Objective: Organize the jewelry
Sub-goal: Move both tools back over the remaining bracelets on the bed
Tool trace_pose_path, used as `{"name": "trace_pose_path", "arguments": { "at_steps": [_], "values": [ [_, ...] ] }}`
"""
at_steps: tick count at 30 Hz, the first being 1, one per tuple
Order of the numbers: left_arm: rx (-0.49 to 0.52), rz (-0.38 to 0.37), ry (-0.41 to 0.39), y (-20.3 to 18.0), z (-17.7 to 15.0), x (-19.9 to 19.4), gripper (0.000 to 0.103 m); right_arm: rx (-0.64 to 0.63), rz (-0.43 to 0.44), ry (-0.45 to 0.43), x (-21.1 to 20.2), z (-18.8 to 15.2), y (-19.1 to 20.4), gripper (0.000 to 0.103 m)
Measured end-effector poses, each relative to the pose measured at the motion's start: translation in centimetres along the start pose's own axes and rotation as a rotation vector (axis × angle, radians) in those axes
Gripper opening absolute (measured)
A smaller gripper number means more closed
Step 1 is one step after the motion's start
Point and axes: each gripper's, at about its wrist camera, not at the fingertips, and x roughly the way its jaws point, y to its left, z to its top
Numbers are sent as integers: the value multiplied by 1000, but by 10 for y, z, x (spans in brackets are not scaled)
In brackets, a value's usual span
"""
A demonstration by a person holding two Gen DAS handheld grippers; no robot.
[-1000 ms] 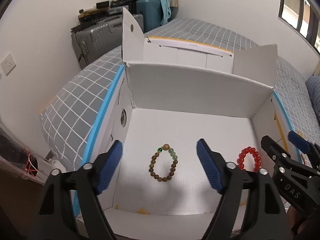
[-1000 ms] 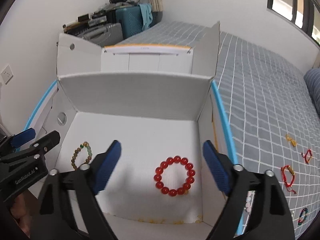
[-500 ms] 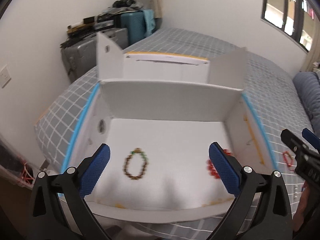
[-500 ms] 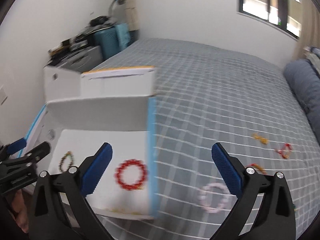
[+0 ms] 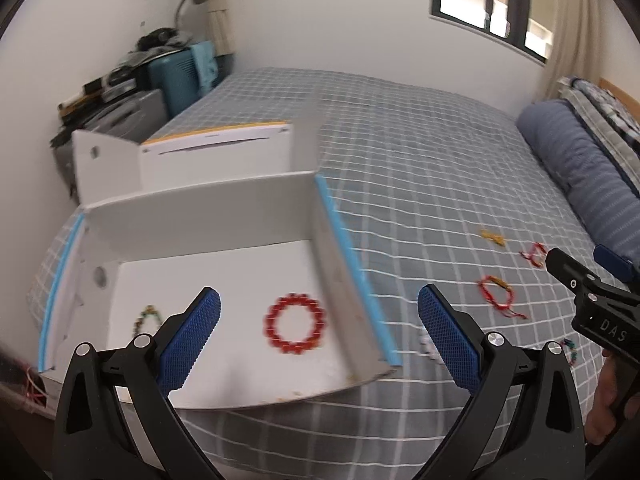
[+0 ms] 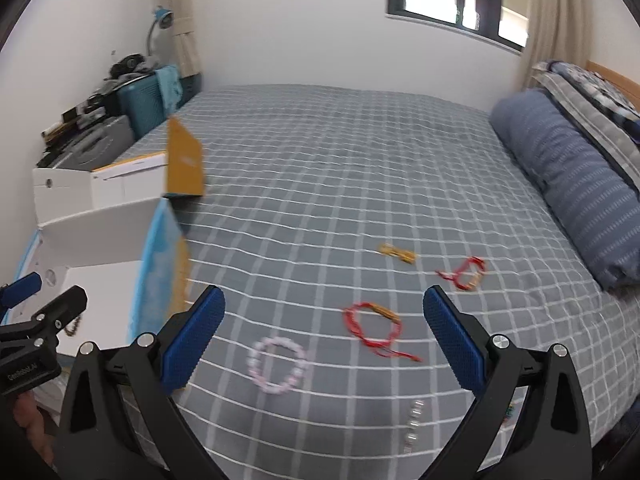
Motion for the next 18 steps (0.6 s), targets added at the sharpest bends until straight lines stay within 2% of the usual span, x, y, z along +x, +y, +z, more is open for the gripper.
{"name": "trace_pose_path", "arguments": {
  "at_steps": [7,13,18],
  "values": [
    [54,-44,17,-49,-7,7,97,59,-56,27,-5,-16,-56,96],
    [107,-85,42,-91,-23,20,97,91,-88,55,-5,-43,-91,96],
    [116,-112,73,-112,-33,40,97,125,-125,130,15,-75,-125,95]
  ]
}}
